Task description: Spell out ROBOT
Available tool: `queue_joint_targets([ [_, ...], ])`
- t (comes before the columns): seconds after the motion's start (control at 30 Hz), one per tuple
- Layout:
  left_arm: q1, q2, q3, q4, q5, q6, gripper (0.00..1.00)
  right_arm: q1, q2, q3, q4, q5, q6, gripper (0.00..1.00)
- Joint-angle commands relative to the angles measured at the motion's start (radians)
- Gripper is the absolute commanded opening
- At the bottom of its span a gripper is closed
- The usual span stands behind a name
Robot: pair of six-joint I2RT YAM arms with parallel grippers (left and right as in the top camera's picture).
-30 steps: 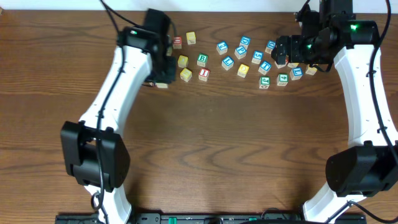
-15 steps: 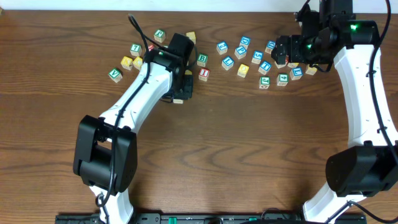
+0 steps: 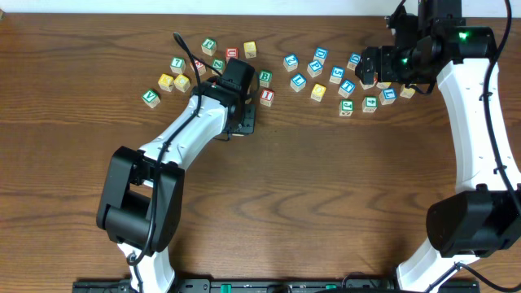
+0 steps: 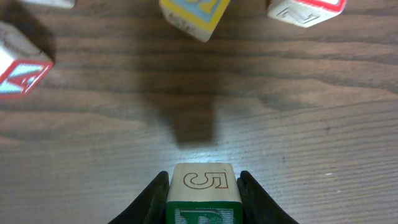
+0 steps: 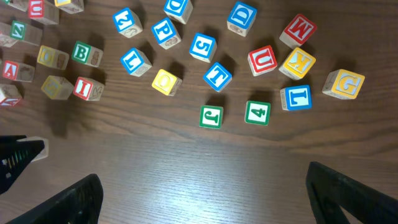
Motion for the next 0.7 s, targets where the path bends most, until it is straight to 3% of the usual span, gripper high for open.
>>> queue_joint_targets([
  [0.0,-0.005,0.025,-0.008,0.018,-0.006,0.024,0.28,0.003,-0.003,0.018,0.0,0.0,-0.011,0.99],
  [0.67,-0.065,0.093,-0.008,0.04,-0.006,0.02,0.28,0.003,-0.003,0.018,0.0,0.0,-0.011,0.99],
])
